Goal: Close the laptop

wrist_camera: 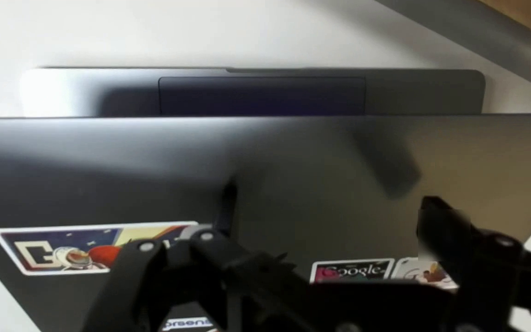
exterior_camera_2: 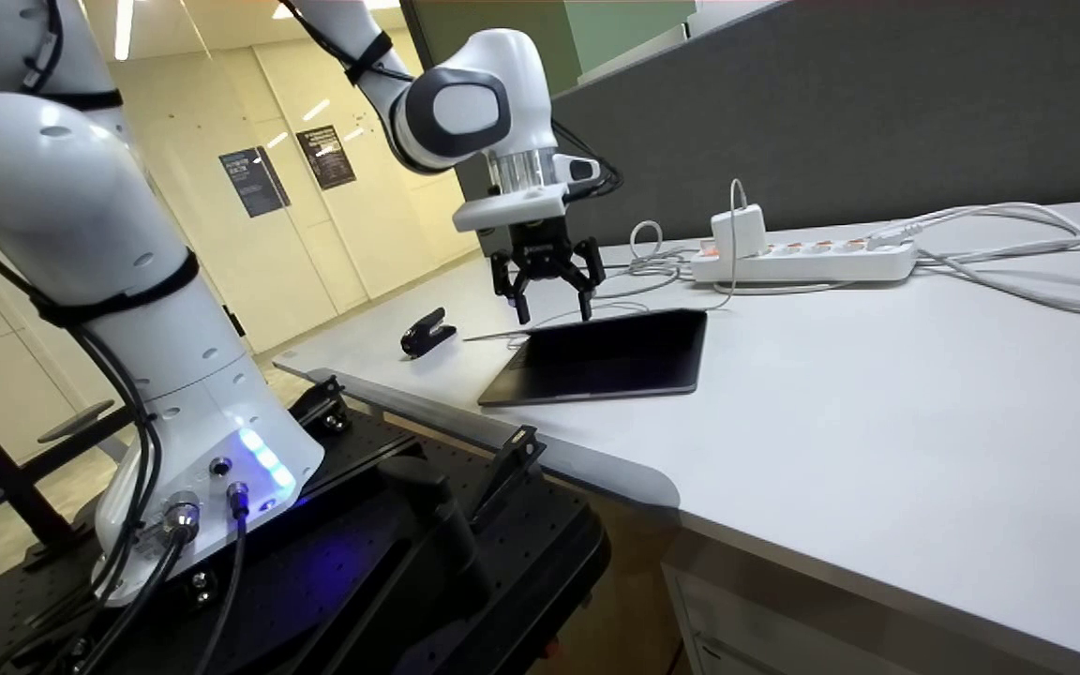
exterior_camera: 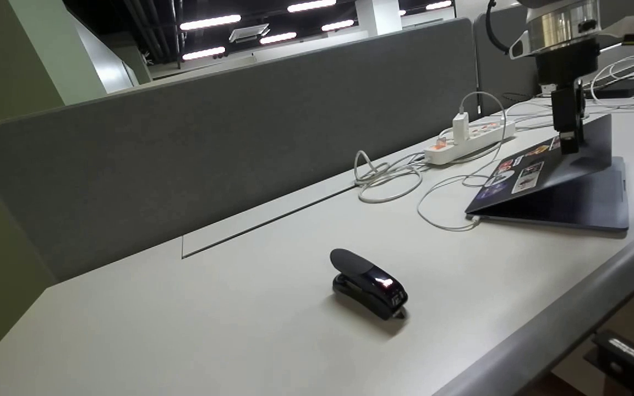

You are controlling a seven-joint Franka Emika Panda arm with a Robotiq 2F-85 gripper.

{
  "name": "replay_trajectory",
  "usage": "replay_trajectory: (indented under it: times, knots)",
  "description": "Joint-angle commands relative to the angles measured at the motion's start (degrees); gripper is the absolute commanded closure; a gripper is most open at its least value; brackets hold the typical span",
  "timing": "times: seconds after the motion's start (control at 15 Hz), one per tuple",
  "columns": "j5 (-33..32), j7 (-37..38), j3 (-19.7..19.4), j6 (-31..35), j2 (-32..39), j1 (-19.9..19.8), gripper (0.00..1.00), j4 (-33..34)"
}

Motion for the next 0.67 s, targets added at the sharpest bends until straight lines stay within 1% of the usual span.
replay_trajectory:
  times: [0.0,0.27,0.6]
  knots:
    - [-0.88,2.80,0.29,4.56,4.55,-0.65,0.00,0.48]
    - [-3.77,6.74,0.00,9.37,9.93,0.13,0.00,1.66]
    - [-8.90,12.59,-0.84,12.86,14.05,0.96,0.00,3.08]
